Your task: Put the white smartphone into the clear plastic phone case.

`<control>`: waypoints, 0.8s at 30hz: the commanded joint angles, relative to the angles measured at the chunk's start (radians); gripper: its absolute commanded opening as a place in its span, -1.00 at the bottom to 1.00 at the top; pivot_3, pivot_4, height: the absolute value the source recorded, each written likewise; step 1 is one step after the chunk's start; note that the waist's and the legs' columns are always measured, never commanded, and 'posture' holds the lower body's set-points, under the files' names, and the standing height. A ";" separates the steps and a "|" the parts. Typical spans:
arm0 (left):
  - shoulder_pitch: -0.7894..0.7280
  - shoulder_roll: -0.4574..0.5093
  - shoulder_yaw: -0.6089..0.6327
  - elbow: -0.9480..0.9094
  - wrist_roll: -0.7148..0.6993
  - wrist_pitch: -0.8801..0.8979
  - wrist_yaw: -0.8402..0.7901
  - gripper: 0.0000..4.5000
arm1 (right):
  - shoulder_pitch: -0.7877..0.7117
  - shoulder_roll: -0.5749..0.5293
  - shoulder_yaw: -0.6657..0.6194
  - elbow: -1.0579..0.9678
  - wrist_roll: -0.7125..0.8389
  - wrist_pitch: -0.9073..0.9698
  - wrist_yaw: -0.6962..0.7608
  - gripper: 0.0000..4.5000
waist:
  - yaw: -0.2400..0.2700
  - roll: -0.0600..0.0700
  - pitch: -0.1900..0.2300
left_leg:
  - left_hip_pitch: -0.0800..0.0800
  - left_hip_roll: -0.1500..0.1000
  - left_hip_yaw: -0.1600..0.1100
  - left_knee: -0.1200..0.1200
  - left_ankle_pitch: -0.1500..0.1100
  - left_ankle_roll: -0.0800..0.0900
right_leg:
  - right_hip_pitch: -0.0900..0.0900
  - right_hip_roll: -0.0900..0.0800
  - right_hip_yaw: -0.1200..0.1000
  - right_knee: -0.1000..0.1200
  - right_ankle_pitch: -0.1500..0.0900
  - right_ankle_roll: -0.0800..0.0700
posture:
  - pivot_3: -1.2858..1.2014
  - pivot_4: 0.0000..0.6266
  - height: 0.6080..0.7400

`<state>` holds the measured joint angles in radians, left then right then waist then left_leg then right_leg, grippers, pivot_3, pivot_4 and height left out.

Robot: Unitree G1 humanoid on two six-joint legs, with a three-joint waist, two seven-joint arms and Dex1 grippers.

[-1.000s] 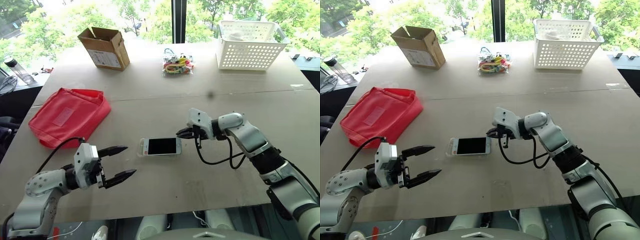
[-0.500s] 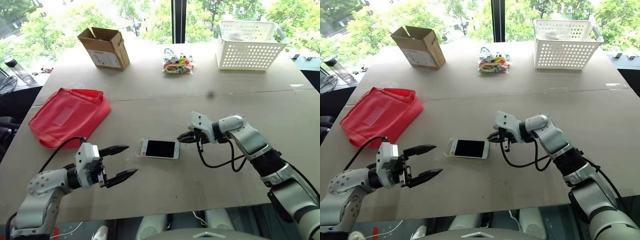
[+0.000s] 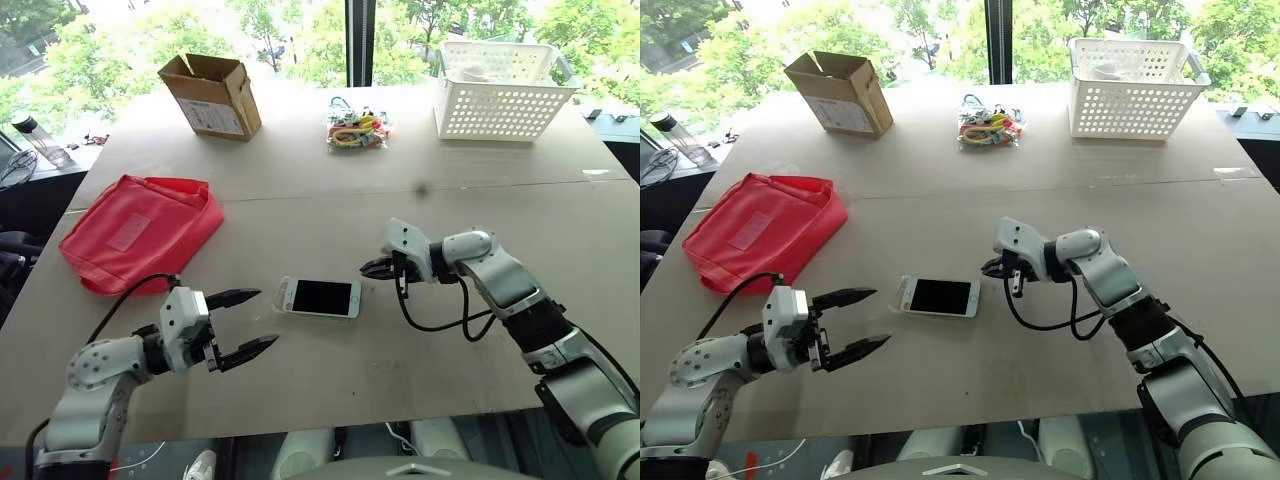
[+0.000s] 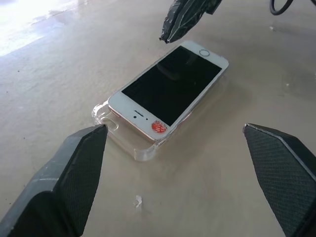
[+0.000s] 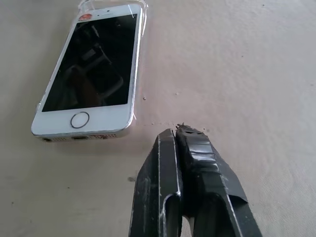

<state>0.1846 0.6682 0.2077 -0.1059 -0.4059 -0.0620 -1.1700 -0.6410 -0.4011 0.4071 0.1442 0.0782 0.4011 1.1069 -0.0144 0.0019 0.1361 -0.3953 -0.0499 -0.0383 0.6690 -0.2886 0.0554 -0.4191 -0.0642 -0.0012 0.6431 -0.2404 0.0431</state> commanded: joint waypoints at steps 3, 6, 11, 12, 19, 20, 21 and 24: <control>-0.029 -0.038 -0.065 0.022 0.130 -0.099 0.100 1.00 | 0.017 -0.023 -0.035 -0.078 0.029 0.002 0.007 -0.97 | 0.000 0.000 0.000 | 0.000 0.000 0.000 0.000 0.000 0.000 | 0.000 0.000 0.000 0.000 0.000 0.000 | 0.03 -0.52 0.89; -0.042 -0.042 -0.095 0.035 0.179 -0.100 0.144 1.00 | 0.045 -0.053 -0.067 -0.141 0.064 0.033 0.015 -0.97 | 0.001 0.000 0.000 | 0.000 0.000 0.000 0.000 0.000 0.000 | 0.000 0.000 0.000 0.000 0.000 0.000 | 0.03 -0.52 0.89; -0.054 -0.034 -0.132 0.014 0.215 0.003 0.206 1.00 | 0.103 -0.099 -0.097 -0.233 0.090 0.077 -0.008 -0.97 | 0.003 0.000 0.000 | 0.000 0.000 0.000 0.000 0.000 0.000 | 0.001 0.000 0.000 0.001 0.000 0.000 | 0.03 -0.52 0.89; -0.053 -0.034 -0.148 0.000 0.215 0.039 0.212 1.00 | 0.119 -0.109 -0.109 -0.257 0.097 0.090 -0.017 -0.97 | 0.004 0.000 0.000 | 0.001 0.000 0.000 0.000 0.000 0.000 | 0.001 0.000 0.000 0.001 0.000 0.000 | 0.03 -0.52 0.89; -0.052 -0.058 -0.226 -0.131 0.131 0.357 0.263 1.00 | 0.210 -0.174 -0.178 -0.399 0.135 0.178 -0.076 -0.97 | 0.013 0.000 -0.001 | 0.002 -0.001 0.000 0.001 0.000 0.000 | 0.003 -0.001 0.000 0.002 0.000 0.000 | 0.03 -0.52 0.89; -0.061 -0.060 -0.233 -0.145 0.124 0.398 0.275 1.00 | 0.222 -0.183 -0.187 -0.418 0.141 0.191 -0.083 -0.97 | 0.015 0.001 -0.001 | 0.002 -0.001 -0.001 0.001 0.000 0.001 | 0.004 -0.002 0.000 0.002 0.000 0.000 | 0.03 -0.52 0.89; -0.071 -0.061 -0.240 -0.157 0.118 0.430 0.281 1.00 | 0.233 -0.190 -0.195 -0.435 0.147 0.201 -0.091 -0.97 | 0.020 0.001 -0.001 | 0.003 -0.001 -0.001 0.001 0.000 0.000 | 0.004 -0.002 0.000 0.002 0.000 0.000 | 0.03 -0.52 0.89; -0.111 -0.075 -0.263 -0.176 0.104 0.499 0.303 1.00 | 0.260 -0.206 -0.211 -0.473 0.159 0.227 -0.114 -0.97 | 0.029 0.001 -0.001 | 0.004 -0.001 -0.001 0.001 0.000 0.000 | 0.005 -0.002 -0.001 0.002 0.000 0.000 | 0.03 -0.52 0.89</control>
<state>0.0651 0.6045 0.0055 -0.2835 -0.2977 0.3749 -0.8681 -0.3832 -0.5969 0.2240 -0.2758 0.2160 0.6163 1.0073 0.0148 0.0028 0.1351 -0.3914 -0.0508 -0.0396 0.6701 -0.2887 0.0558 -0.4137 -0.0659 -0.0020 0.6448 -0.2403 0.0433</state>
